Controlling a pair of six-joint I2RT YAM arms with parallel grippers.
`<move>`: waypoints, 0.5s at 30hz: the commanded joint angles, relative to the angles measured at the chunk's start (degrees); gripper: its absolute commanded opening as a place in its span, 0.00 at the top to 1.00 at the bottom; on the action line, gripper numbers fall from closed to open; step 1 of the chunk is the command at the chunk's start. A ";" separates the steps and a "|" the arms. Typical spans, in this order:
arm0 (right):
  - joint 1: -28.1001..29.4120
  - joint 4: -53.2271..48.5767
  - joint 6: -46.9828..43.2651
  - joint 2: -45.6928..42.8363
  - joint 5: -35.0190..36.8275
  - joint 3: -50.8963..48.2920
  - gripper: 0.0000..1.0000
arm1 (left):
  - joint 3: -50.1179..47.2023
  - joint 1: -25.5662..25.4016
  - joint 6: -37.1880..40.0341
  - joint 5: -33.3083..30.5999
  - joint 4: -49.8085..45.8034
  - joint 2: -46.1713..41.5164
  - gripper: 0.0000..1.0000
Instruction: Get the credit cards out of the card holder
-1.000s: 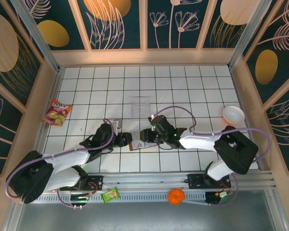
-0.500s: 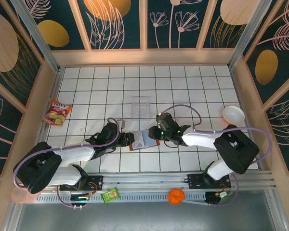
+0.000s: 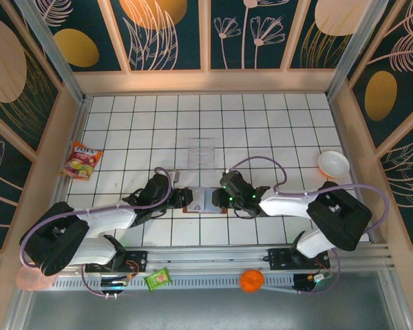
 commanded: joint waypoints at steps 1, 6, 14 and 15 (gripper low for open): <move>0.34 -3.84 -1.20 -2.69 2.68 -0.03 0.59 | 1.41 -0.26 1.26 1.58 1.46 -0.77 0.62; -0.42 3.44 -3.05 -8.42 -5.45 -0.44 0.48 | 1.53 -1.78 1.37 1.74 2.57 -0.30 0.62; -0.63 8.11 1.48 0.44 -17.72 3.73 0.55 | 1.90 -2.32 1.57 1.33 4.11 2.90 0.70; -0.66 8.40 2.29 1.36 -17.63 3.97 0.56 | 2.11 -2.38 1.56 1.51 4.27 3.19 0.70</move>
